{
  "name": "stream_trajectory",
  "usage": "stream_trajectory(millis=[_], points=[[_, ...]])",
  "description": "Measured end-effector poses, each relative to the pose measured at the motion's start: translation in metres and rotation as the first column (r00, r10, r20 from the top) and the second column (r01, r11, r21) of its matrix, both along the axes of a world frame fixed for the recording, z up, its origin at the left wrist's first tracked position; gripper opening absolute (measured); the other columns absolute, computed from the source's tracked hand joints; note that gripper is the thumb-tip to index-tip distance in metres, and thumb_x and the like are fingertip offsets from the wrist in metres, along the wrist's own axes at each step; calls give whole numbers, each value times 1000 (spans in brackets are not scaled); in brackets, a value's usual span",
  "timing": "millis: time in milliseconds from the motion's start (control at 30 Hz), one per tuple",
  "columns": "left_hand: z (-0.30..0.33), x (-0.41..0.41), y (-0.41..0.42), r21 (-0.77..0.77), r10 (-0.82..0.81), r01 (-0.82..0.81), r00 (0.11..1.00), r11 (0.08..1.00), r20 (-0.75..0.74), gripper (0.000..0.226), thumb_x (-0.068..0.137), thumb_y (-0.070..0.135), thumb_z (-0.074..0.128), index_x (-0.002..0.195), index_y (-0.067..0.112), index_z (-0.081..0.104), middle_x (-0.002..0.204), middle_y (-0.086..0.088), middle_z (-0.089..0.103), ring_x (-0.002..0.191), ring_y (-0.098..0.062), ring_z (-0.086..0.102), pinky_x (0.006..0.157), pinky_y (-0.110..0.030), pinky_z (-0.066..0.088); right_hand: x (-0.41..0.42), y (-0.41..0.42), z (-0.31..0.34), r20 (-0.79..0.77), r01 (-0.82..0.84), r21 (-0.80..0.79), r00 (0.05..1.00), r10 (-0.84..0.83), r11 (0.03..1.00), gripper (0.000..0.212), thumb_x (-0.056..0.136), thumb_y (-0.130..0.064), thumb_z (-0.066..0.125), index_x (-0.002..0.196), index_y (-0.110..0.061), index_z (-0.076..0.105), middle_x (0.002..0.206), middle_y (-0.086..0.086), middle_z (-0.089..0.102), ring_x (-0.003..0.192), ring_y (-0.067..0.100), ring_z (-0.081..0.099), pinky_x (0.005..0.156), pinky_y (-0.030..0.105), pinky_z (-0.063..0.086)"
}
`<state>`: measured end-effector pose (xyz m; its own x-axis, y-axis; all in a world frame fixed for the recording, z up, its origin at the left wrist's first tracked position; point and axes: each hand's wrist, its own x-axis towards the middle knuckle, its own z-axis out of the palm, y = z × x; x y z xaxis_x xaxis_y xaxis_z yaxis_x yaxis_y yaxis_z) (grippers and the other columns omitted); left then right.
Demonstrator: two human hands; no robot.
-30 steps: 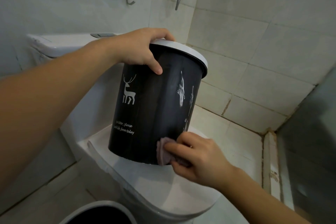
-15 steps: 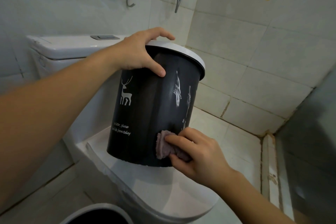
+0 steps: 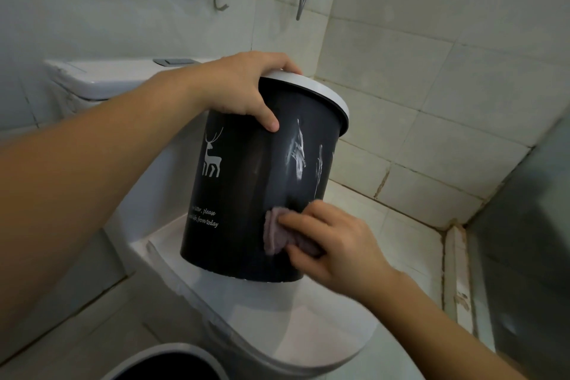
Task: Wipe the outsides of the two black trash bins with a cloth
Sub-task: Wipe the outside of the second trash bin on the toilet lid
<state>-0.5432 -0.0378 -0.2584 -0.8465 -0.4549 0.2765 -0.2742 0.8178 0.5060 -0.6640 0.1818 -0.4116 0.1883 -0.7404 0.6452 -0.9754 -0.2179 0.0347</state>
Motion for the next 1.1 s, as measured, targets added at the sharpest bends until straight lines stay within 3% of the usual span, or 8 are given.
stream_trajectory(millis=[200,300,433,600,767,867,1100], points=[[-1,-4,7,-44,4,-3,1000,999,11,78,54,33,90,118,53,51,117,14,62,110,-17,59,99,-43,48,-12,-51,70,121,189,-208,979,-167,960,38,83,-35,59,117,-21,71,92,4,62,76,27,62,59,37,53],[0,-3,9,-63,-5,6,1000,998,27,76,60,29,90,121,52,50,118,15,61,111,-16,57,100,-42,45,-18,-58,85,191,257,-211,957,-218,943,38,83,-37,62,118,-24,70,95,2,63,79,27,62,63,35,52],[-3,2,5,-64,9,-7,1000,998,22,78,61,27,91,121,54,49,121,16,61,115,-18,56,105,-44,43,-12,-36,59,85,165,-132,984,-155,977,40,83,-37,58,119,-23,68,94,1,60,74,25,60,58,40,53],[-2,4,7,-61,15,-13,999,998,30,77,62,26,91,121,54,50,119,16,62,114,-19,56,106,-48,41,-12,-25,46,-2,104,-105,994,-105,989,35,85,-32,62,117,-20,71,91,-1,59,70,19,57,52,34,50],[-1,6,9,-65,19,-16,999,998,36,77,62,28,90,120,56,49,119,16,61,113,-19,56,104,-48,43,-21,-47,78,149,243,-186,965,-217,952,36,87,-34,61,119,-21,69,96,2,62,76,24,61,62,33,51],[-2,7,10,-47,9,-8,999,999,39,78,53,40,87,117,59,48,118,17,61,114,-20,56,103,-50,44,-20,-50,79,213,278,-195,948,-236,941,37,87,-36,61,121,-22,68,100,1,63,81,23,61,67,32,49],[-3,9,9,-64,15,-14,999,998,28,79,55,36,88,120,56,48,120,16,61,117,-23,53,106,-50,40,-16,-27,55,31,123,-95,992,-121,988,37,87,-35,57,119,-20,69,92,-1,59,71,20,58,54,37,52]])
